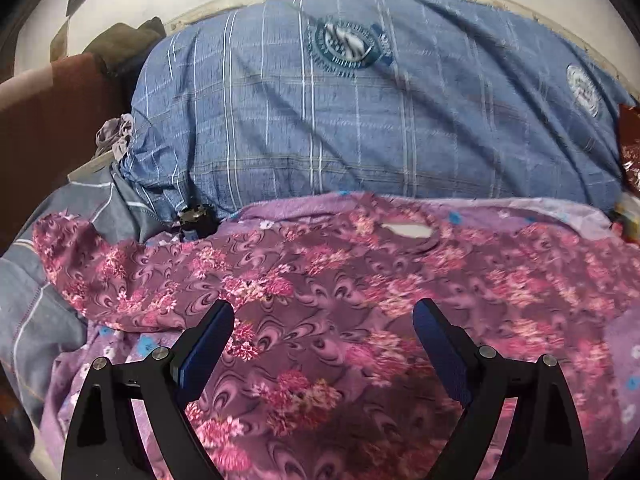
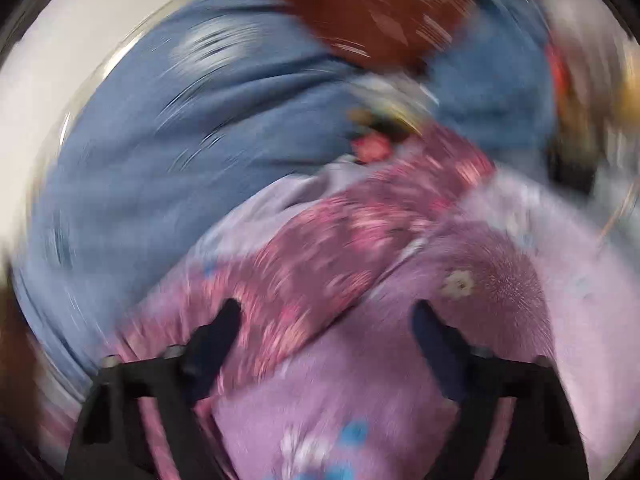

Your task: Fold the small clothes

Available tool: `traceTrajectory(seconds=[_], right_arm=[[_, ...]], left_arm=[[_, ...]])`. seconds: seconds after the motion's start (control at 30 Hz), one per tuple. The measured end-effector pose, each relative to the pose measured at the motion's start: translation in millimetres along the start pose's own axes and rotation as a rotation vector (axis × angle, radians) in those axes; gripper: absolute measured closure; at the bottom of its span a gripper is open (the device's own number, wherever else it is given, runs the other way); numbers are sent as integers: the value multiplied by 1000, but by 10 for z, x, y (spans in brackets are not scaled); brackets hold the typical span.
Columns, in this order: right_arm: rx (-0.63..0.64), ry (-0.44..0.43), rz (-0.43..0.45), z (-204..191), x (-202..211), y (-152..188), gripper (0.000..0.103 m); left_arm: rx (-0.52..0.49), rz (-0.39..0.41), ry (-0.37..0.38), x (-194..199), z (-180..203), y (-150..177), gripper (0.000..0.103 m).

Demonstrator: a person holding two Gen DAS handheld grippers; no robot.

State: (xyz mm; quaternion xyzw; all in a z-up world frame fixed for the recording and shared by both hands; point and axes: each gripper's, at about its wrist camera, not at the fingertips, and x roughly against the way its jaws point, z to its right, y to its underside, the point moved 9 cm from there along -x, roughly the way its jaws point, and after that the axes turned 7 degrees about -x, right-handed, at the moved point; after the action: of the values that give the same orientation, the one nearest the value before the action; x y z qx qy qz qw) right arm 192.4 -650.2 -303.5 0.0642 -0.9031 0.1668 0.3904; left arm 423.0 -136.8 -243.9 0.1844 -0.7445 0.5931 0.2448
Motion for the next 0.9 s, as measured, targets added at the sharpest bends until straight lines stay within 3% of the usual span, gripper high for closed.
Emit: traceTrajectory(seconds=[0.1,0.17,0.23,0.33,0.37,0.4,0.43,0.57,0.63,0.7,0.77,0.9], right_arm=[[-189,-40,36,398,-193,-487,24],[-223,-63,27,474,-341,-613,25],[-240,-16,1,552,-510,-623,26],[-257,20,42,612,-623,-687,37],[-256,32,41,600,-646,-697,54],[-266,43,31,605,-666,-693,80],[-279,41,28,599,-657,-683,88],[-220,92,80,496,-506,-774,88],[-201,144,75,521,-460,-779,83],[-235,134,63,576,-439,-779,74],[-224,106,94,575,-413,-812,74],[-239,142,70,594,-621,-831,76]], left_arm=[[3,-12,-3,-179,-38,5,12],[7,6,-20,-219,-83,-40,12],[12,23,-31,-203,-99,-49,12],[16,39,-36,-193,-113,-26,12],[15,36,-38,-196,-112,-8,12],[14,32,-40,-209,-114,10,12],[13,27,-42,-176,-111,38,12],[27,27,-37,-110,-164,72,12],[16,38,-48,-73,-200,99,12],[3,50,-59,-56,-228,132,12],[-4,54,-67,-53,-250,157,12],[14,49,-66,-84,-282,156,12]])
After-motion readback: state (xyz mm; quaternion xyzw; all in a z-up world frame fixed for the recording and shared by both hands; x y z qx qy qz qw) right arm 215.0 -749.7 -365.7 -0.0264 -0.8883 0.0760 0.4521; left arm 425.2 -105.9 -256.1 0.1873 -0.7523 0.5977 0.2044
